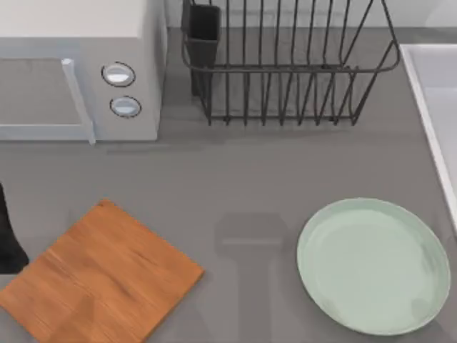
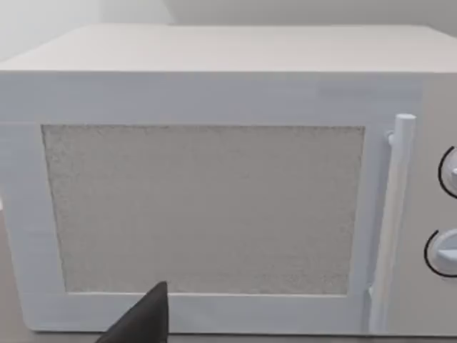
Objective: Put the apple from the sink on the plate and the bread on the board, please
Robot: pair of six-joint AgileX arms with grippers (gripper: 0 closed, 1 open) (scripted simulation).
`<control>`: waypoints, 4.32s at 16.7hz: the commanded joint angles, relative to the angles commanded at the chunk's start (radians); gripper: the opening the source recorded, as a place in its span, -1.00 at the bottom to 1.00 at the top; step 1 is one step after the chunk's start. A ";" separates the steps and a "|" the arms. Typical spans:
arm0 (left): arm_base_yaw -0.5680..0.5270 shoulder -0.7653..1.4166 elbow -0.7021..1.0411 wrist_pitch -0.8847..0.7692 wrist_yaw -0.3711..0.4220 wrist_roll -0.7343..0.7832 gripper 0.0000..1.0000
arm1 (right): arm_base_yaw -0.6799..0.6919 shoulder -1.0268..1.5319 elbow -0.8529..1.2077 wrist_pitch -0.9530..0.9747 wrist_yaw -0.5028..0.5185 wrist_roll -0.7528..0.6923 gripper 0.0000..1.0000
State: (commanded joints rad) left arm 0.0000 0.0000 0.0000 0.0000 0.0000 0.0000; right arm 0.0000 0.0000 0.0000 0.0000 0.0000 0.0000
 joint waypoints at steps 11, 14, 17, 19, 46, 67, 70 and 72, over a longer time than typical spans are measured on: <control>0.000 0.000 0.000 0.000 0.000 0.000 1.00 | 0.000 0.000 0.000 0.000 0.000 0.000 1.00; 0.000 0.000 0.000 0.000 0.000 0.000 1.00 | 0.000 0.000 0.000 0.000 0.000 0.000 1.00; 0.000 0.000 0.000 0.000 0.000 0.000 1.00 | 0.000 0.000 0.000 0.000 0.000 0.000 1.00; 0.000 0.000 0.000 0.000 0.000 0.000 1.00 | 0.000 0.000 0.000 0.000 0.000 0.000 1.00; 0.000 0.000 0.000 0.000 0.000 0.000 1.00 | -0.178 1.659 1.357 -0.845 0.003 -0.163 1.00; 0.000 0.000 0.000 0.000 0.000 0.000 1.00 | -0.239 2.338 1.800 -1.039 0.005 -0.222 1.00; 0.000 0.000 0.000 0.000 0.000 0.000 1.00 | -0.241 2.423 1.733 -0.863 0.006 -0.221 1.00; 0.000 0.000 0.000 0.000 0.000 0.000 1.00 | -0.242 2.477 1.691 -0.767 0.006 -0.220 1.00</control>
State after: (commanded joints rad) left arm 0.0000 0.0000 0.0000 0.0000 0.0000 0.0000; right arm -0.2418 2.4768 1.6907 -0.7667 0.0062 -0.2202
